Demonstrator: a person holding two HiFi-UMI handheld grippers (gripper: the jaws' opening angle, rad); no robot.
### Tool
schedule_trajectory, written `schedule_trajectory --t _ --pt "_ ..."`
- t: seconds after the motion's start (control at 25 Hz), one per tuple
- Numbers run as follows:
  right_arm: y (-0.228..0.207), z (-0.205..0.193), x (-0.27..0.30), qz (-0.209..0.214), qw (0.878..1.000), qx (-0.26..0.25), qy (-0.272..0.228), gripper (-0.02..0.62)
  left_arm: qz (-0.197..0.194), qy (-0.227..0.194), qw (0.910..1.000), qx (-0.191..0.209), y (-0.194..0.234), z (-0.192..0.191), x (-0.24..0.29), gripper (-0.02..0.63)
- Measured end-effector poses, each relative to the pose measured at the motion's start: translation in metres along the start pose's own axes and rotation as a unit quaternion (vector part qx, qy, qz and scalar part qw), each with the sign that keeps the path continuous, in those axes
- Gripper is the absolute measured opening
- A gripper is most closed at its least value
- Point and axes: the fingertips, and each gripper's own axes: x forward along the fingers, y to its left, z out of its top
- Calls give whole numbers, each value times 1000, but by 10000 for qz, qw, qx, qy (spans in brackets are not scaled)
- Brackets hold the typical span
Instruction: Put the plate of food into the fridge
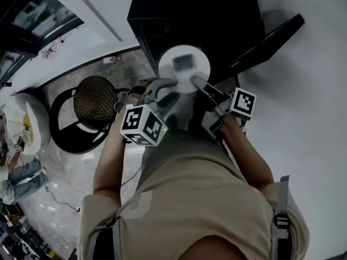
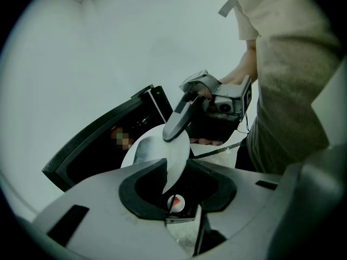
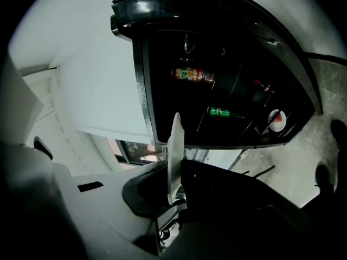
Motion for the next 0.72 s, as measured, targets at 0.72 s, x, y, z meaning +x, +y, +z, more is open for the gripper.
schedule_trajectory --t 0.72 --pt "-31 0 4 -149 9998 83 93 49 -220 334 9992 -97 -11 -19 20 110"
